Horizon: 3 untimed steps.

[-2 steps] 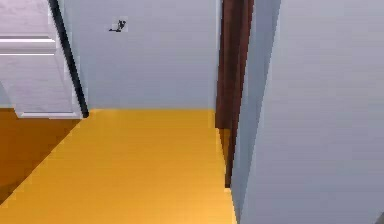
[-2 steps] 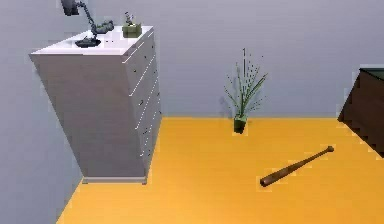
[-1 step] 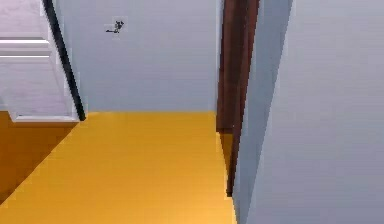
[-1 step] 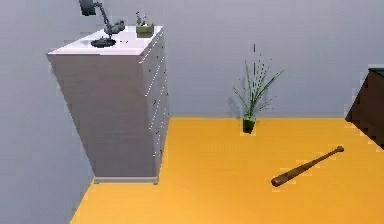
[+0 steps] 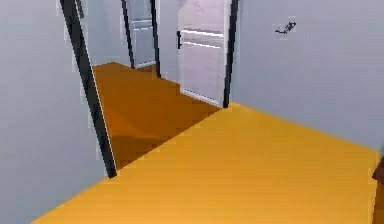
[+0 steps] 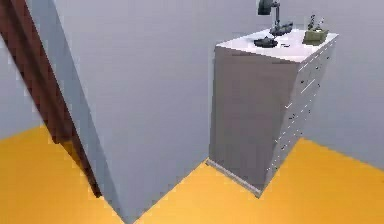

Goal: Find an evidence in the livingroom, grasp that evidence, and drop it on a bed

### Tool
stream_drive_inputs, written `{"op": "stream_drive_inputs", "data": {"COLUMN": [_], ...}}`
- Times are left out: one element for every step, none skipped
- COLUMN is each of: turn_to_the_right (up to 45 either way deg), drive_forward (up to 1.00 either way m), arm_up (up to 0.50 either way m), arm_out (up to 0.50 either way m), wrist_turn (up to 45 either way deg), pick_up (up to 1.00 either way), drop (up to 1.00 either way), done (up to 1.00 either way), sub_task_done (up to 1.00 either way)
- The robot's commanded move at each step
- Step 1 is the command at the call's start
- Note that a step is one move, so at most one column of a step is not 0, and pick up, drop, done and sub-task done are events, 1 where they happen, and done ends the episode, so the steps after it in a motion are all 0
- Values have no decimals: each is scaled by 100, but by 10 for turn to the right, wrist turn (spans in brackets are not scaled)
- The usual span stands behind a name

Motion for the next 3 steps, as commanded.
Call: {"op": "stream_drive_inputs", "data": {"turn_to_the_right": [0, -180, 0], "drive_forward": [100, 0, 15], "arm_up": [0, 0, 0], "arm_out": [0, 0, 0], "wrist_turn": [0, 0, 0], "pick_up": [0, 0, 0], "drop": [0, 0, 0], "done": [0, 0, 0], "sub_task_done": [0, 0, 0]}}
